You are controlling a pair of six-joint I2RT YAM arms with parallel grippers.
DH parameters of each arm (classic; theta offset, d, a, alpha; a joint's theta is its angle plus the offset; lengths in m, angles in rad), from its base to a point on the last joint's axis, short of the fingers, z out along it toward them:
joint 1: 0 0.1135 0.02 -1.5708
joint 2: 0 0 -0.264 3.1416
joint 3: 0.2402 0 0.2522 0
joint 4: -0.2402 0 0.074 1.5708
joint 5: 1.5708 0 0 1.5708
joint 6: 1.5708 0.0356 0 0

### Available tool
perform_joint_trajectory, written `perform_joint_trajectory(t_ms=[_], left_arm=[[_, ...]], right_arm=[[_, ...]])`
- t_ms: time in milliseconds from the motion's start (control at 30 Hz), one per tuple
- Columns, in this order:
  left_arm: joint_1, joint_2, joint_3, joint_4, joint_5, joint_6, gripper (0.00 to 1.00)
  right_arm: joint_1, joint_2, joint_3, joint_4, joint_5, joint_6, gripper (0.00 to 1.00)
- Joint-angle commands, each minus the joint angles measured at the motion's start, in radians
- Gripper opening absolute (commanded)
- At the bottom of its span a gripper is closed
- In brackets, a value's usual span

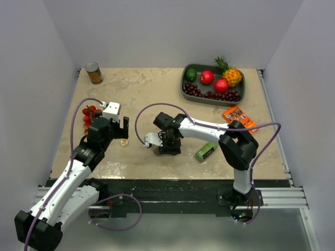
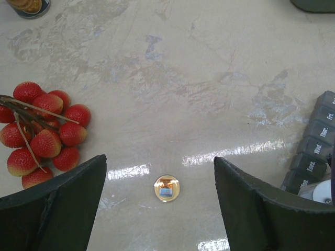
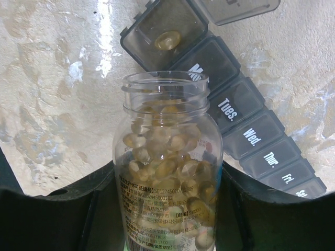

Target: Sort the pills into containers

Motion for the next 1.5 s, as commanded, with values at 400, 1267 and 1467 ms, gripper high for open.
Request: perform_joint_trajectory(t_ms=[400,1267,1467], left_arm=[[0.004,-0.015,0.016,0.030,-0.008,0.014,0.88],[0.005,-0.026,0.017,0.027,-0.016,0.013,0.88],[0.004,-0.026,0.017,0.025,-0.016,0.013,0.88]], right_arm=[[0.026,0.028,0.066,-0.050,0.054,0.017,0.02],[0.058,0.056,0.122,-0.109,0.119,0.020,0.02],[0.066,0.063,0.131,-0.117,0.120,0.020,0.02]])
